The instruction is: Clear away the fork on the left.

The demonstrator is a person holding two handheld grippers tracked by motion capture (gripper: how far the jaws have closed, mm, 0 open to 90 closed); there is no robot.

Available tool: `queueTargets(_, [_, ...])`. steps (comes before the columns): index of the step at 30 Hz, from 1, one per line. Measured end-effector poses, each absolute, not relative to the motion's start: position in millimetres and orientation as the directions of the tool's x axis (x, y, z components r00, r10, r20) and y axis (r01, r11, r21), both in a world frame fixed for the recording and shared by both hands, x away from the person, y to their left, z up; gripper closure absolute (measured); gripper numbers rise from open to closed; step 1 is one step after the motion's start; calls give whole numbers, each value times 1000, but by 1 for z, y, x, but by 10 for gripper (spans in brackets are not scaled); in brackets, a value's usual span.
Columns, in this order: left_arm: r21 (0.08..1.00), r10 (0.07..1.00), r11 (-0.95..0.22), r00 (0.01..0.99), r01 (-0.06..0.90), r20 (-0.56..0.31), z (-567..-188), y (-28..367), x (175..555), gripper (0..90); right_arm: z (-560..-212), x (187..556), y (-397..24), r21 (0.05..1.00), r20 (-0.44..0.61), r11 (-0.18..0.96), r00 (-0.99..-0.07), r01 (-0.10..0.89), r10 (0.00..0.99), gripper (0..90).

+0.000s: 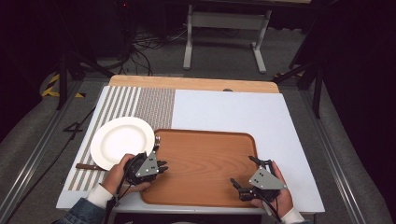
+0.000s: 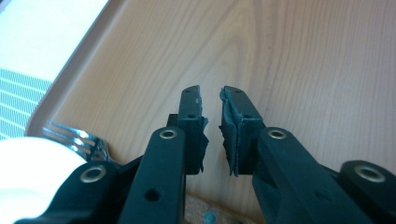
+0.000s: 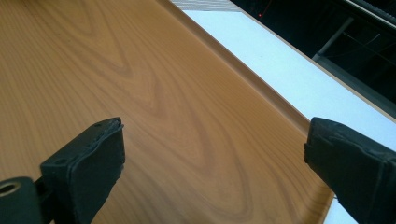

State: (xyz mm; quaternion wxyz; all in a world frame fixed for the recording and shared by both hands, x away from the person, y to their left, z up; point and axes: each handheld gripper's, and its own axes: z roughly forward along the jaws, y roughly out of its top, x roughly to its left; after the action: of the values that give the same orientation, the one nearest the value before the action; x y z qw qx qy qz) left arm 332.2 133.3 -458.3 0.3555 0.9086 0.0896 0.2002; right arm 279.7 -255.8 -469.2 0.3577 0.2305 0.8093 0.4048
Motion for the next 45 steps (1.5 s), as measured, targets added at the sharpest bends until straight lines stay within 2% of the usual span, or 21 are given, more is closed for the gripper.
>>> queueTargets(9, [704,296,-709,890,-39,348,-450,132,339,655,-469,279,-254,822,-393,564,-637,82,664,62])
queueTargets(22, [756,347,-650,854,-78,387,-435,152,340,353,-467,278,-253,827,-391,556,-628,80,673,62])
queueTargets(24, [765,353,-640,856,-73,377,-435,154,340,334,-467,278,-253,827,-393,557,-627,79,672,61])
queueTargets(25, [769,364,-634,849,-75,383,-435,156,339,278,-467,278,-253,828,-392,555,-626,78,674,61])
queueTargets(27, [780,381,-621,839,-80,389,-434,158,339,234,-466,278,-253,830,-391,552,-624,78,677,61])
queueTargets(34, [803,391,-588,835,-97,387,-433,169,332,165,-466,277,-252,820,-413,569,-616,70,671,60])
queueTargets(45, [876,530,-482,783,-39,326,-442,206,316,98,-465,276,-254,826,-413,560,-601,70,684,55])
